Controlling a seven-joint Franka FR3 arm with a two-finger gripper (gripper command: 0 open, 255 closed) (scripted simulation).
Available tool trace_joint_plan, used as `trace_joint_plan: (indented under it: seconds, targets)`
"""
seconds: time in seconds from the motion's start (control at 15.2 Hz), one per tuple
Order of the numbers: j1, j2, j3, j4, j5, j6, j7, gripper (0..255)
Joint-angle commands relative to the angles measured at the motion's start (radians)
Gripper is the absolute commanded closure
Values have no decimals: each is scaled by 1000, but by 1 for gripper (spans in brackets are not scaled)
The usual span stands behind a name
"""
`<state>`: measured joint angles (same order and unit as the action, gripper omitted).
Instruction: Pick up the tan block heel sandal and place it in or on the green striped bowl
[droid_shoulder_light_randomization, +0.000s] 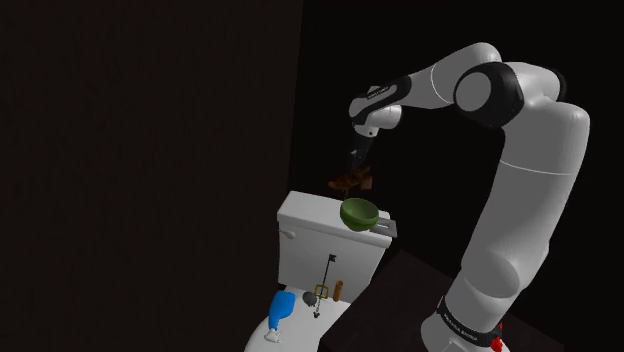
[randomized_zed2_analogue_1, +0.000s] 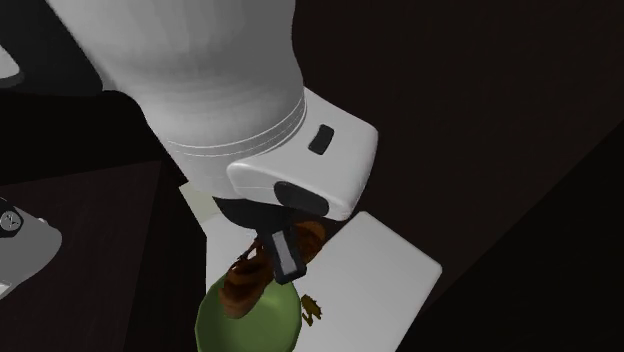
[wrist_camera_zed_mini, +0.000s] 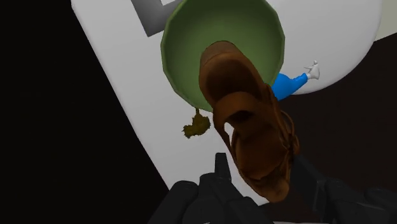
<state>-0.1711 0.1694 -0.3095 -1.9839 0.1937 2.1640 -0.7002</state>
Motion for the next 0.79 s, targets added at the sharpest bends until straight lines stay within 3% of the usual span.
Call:
trace_joint_plan:
  seconds: [0.0, 0.26, 0.73]
  targets:
    - [-10, -66, -15, -73, -19, 9, -20, 255]
    - [-44, -182, -52, -190, -63, 9, -69, 255]
    - [-45, -131, -52, -233, -31, 98, -99, 255]
